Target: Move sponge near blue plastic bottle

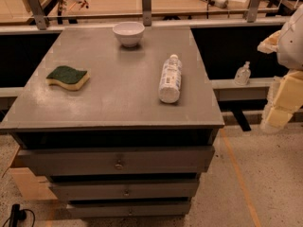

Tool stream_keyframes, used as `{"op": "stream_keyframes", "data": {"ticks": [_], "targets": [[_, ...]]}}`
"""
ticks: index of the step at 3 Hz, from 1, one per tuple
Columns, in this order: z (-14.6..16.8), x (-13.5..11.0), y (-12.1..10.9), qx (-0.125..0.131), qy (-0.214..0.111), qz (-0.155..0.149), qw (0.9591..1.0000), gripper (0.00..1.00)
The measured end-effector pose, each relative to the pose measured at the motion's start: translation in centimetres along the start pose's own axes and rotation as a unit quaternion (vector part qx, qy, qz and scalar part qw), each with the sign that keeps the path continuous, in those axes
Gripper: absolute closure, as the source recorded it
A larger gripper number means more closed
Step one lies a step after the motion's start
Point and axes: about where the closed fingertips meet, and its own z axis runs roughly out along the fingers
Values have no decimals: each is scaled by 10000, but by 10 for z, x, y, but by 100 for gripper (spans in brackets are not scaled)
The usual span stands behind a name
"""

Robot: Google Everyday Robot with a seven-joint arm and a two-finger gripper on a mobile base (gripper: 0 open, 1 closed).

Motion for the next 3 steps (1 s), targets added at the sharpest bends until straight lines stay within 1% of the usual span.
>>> {"op": "stream_keyframes", "data": {"ticks": [1,2,3], "targets": [[0,0,0,0,-1,0,10000,0],[-1,-12,-2,13,-154,34,9999,0],[6,-58,-8,-78,-655,60,9978,0]]}}
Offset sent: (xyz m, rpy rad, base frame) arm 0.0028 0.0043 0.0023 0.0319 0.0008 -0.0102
